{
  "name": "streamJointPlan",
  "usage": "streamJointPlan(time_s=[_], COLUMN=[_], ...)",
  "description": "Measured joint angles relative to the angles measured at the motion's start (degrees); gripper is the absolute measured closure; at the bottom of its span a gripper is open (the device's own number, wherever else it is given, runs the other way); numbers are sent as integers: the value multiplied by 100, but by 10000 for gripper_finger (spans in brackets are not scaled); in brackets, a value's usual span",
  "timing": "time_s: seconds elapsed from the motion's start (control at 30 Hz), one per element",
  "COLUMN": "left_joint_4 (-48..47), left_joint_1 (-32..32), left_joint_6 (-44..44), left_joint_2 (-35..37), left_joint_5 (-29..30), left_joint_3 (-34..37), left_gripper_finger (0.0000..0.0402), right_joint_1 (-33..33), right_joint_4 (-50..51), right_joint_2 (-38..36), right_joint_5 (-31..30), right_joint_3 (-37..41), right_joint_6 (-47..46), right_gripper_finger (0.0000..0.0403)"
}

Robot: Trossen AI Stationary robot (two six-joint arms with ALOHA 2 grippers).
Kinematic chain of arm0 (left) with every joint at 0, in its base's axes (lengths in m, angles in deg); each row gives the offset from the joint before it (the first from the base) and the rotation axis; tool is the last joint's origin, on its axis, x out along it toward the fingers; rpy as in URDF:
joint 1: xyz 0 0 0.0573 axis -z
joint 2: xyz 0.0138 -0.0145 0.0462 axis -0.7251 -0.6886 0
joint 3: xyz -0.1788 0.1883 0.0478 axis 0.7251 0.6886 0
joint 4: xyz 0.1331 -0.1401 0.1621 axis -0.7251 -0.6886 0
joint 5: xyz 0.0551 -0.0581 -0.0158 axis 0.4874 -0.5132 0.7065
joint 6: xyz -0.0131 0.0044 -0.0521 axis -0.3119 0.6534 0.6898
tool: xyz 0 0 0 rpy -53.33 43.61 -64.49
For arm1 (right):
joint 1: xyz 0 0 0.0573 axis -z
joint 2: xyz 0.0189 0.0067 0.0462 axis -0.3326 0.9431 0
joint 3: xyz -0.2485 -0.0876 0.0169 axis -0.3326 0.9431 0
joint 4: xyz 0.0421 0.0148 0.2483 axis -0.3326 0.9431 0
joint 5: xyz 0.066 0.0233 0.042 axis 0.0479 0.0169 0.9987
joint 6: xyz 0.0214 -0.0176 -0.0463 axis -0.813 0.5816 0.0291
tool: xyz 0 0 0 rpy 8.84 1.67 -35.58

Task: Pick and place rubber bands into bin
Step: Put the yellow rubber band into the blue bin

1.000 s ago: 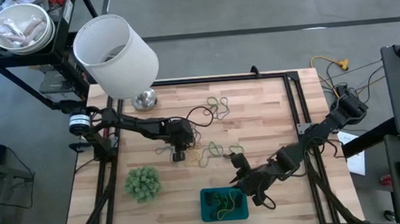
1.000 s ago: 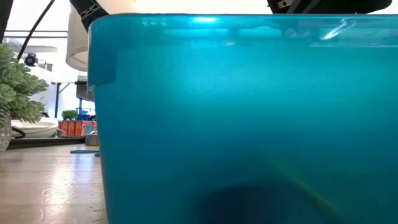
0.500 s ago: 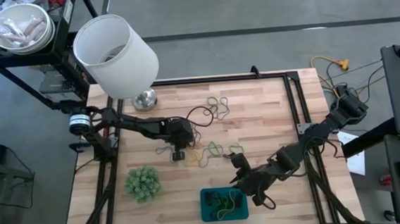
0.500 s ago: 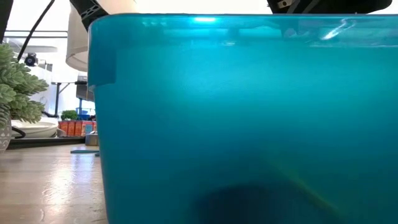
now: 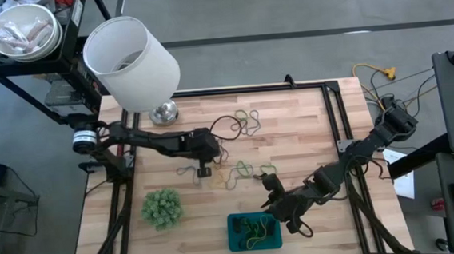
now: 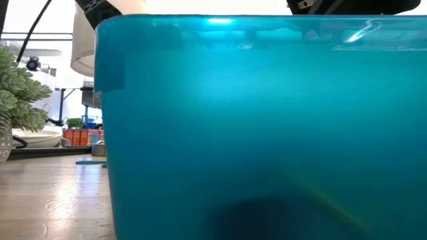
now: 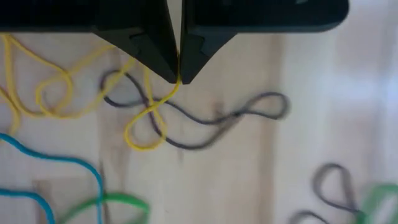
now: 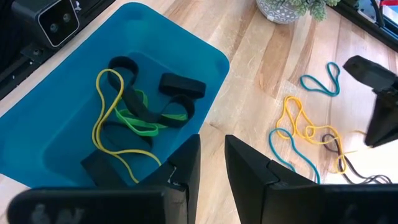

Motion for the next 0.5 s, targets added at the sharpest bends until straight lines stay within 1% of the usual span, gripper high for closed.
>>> streamJointPlan(time_s=[0.2,0.5], left_joint_4=[268,603], left_joint_1=[187,685], left_joint_6=[-14,-165], left_joint_2=[308,771], left_joint_5=[722,1019], left_joint_3=[-2,-2], left_gripper_finger=[401,401], right_joint_1=[0,2], right_joint_4=[6,32], right_joint_2=[0,0], right_joint_5=[0,-2], right_joint_3=[0,1], right_joint_6=[2,22], right_gripper_finger=[335,335])
